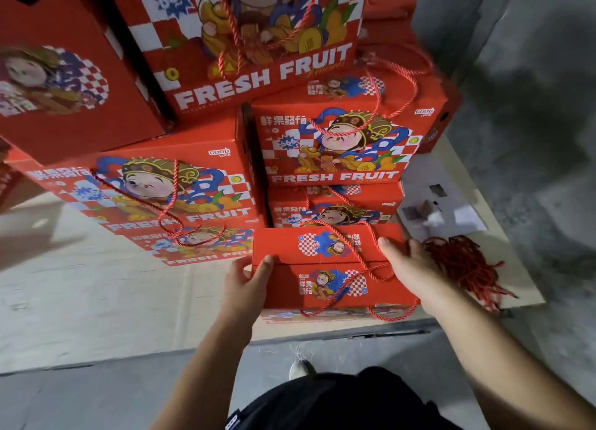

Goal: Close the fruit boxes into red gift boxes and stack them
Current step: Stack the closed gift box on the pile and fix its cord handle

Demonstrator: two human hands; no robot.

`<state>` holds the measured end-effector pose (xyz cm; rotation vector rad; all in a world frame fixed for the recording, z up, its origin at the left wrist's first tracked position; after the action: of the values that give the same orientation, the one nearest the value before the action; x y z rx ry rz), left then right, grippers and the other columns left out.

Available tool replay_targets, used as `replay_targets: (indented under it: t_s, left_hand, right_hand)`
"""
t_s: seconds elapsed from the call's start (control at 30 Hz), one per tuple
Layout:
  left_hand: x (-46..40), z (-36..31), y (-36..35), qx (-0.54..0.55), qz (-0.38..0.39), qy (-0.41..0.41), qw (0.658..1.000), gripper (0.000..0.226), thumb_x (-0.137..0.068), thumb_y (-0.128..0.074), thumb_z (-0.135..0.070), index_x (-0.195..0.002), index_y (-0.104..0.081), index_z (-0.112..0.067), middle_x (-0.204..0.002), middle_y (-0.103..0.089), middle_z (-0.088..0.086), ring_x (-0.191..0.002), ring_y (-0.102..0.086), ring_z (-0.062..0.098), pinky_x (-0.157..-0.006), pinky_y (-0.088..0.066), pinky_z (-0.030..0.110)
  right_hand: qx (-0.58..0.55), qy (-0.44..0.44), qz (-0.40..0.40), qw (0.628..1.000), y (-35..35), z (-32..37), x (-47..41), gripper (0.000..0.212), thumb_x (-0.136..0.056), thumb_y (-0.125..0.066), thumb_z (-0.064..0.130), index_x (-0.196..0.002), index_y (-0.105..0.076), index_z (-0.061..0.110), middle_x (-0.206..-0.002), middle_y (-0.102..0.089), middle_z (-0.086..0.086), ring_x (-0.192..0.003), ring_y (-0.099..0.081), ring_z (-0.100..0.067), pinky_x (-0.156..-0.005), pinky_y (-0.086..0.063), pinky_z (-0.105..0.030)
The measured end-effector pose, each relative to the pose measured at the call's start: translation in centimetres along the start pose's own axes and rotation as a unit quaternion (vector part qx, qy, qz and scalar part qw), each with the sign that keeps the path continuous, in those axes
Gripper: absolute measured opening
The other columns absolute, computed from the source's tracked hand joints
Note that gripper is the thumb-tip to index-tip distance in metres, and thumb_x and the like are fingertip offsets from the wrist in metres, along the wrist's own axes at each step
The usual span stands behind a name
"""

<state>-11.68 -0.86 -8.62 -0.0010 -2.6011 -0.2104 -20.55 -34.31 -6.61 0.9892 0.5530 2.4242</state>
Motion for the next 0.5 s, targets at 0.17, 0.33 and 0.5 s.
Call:
replay_targets:
  t_s: [0.17, 0.33, 0.5]
  left_hand:
    - [-1.1, -1.0, -0.6, -0.046, 0.056, 0.001, 0.997, 0.07, -0.095, -0.062, -0.061, -0.151, -0.042, -0.025, -0.146, -0.049, 0.012, -0.127, -0.058, 0.034, -0.103, -0.054, 0.055]
    - [-0.6, -1.8, -0.3, 0.013, 0.054, -0.002, 0.998, 0.053, -0.098, -0.061, -0.057, -0.14, -0.052, -0.026, -0.136, -0.06, 0.006, -0.115, -0.066, 0.022, -0.089, -0.06, 0.034]
    - [1.9, -3.9, 0.4, 0.075, 0.065, -0.056, 0.993, 0.024, -0.096, -0.067, -0.048, -0.112, -0.062, -0.031, -0.09, -0.076, -0.012, -0.074, -0.074, -0.001, -0.051, -0.054, 0.015]
  right_hand:
    - [-0.008, -0.005, 0.024, 1.0, -0.5, 0.5, 1.3, 0.063, -0.096, -0.06, 0.062, -0.145, -0.043, 0.027, -0.121, -0.056, 0.0, -0.078, -0.054, -0.006, -0.056, -0.041, -0.022]
    - [-0.128, 0.007, 0.006, 0.992, -0.2, 0.3, 2.4, 0.047, -0.09, -0.074, 0.055, -0.126, -0.056, 0.03, -0.118, -0.069, 0.001, -0.095, -0.071, -0.019, -0.072, -0.057, -0.032]
    - [-0.163, 0.066, -0.007, 0.984, 2.9, 1.7, 3.0, 0.033, -0.083, -0.079, 0.057, -0.105, -0.067, 0.036, -0.097, -0.078, 0.015, -0.081, -0.076, -0.008, -0.069, -0.058, -0.03]
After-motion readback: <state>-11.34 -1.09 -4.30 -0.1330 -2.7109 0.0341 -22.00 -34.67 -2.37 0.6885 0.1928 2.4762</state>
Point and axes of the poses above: each hand's wrist, its own x-axis away from the middle knuckle, its own y-axis out of the back of the hand, z = x × y, the point moved 9 cm from there along -x, towards the middle knuckle
